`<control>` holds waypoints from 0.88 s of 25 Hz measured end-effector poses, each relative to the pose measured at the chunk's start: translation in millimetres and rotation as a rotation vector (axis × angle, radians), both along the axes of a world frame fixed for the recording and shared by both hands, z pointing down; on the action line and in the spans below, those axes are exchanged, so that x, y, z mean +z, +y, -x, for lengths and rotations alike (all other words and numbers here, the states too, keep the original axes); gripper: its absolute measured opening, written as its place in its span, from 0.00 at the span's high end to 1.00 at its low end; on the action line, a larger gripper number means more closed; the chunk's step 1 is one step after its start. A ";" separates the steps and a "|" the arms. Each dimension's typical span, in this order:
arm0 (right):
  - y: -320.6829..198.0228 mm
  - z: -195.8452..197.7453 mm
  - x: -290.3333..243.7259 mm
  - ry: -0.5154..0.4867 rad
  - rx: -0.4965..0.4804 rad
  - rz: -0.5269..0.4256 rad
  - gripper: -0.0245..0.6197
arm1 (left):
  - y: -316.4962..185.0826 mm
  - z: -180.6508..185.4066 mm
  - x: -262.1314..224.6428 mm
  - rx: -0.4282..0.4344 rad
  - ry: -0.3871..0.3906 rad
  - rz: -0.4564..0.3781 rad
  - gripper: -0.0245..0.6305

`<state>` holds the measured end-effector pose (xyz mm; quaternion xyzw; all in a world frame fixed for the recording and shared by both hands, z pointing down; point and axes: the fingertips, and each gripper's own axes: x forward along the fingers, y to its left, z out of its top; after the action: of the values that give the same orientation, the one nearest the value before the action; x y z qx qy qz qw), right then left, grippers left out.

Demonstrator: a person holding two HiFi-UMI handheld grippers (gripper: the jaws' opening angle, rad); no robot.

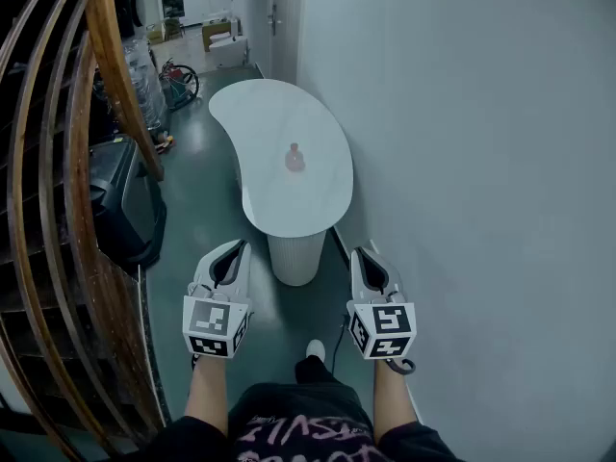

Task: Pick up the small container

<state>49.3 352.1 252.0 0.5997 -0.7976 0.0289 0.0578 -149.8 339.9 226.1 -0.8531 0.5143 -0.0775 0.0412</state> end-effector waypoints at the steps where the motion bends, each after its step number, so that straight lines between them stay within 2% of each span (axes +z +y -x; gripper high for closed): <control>1: -0.4 1.2 0.0 -0.001 0.000 0.000 0.95 | -0.3 0.8 0.0 0.001 0.001 0.000 0.96; 6: -3.1 4.0 0.1 -0.003 -0.001 -0.002 0.95 | -2.5 2.6 -1.7 0.002 0.014 -0.003 0.96; 22: -17.1 4.5 8.1 0.018 -0.038 -0.002 0.95 | -16.0 -4.8 5.6 -0.007 -0.011 -0.001 0.96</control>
<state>44.9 335.1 260.1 0.5847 -0.8083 0.0216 0.0648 -144.9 323.9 231.7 -0.8508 0.5172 -0.0822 0.0442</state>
